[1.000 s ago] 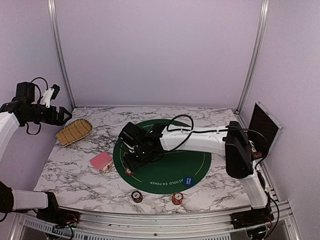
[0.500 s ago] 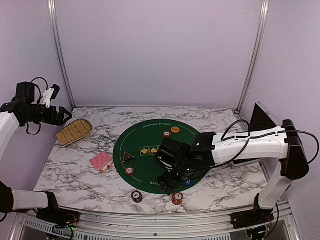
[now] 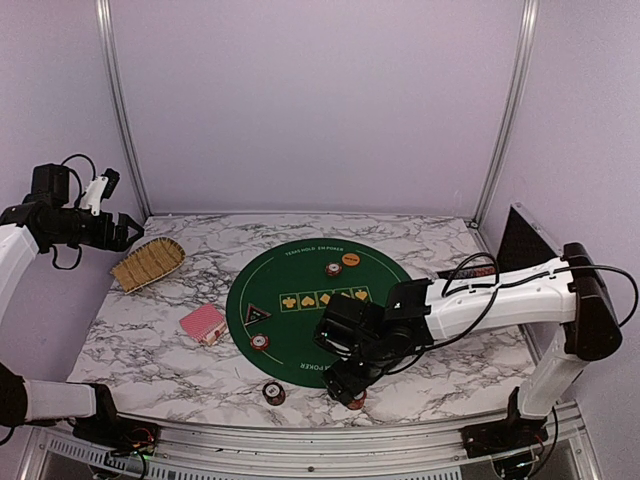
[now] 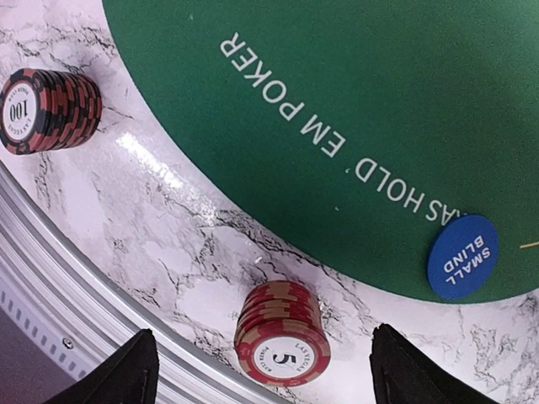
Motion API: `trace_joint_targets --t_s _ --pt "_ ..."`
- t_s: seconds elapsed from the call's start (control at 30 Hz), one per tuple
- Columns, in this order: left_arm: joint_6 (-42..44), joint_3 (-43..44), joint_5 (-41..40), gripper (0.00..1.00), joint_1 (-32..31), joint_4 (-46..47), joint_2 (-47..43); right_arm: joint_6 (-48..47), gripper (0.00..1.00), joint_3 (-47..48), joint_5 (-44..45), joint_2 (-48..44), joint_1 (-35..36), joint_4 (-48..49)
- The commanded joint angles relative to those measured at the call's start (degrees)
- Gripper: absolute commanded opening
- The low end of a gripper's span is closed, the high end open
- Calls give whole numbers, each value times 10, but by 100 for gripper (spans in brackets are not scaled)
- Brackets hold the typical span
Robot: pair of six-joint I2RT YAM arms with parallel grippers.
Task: Distribute texas hold em gaming equipment
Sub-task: Pick up the pile of poker chips from the pile of poker chips.
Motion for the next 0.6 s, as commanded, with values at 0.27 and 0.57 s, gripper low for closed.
trace_joint_targets --t_s 0.27,0.57 --pt "7 9 16 99 3 -23 -6 6 80 -12 8 28 7 18" --pt "7 10 16 99 3 -23 -3 6 72 -20 14 37 7 26"
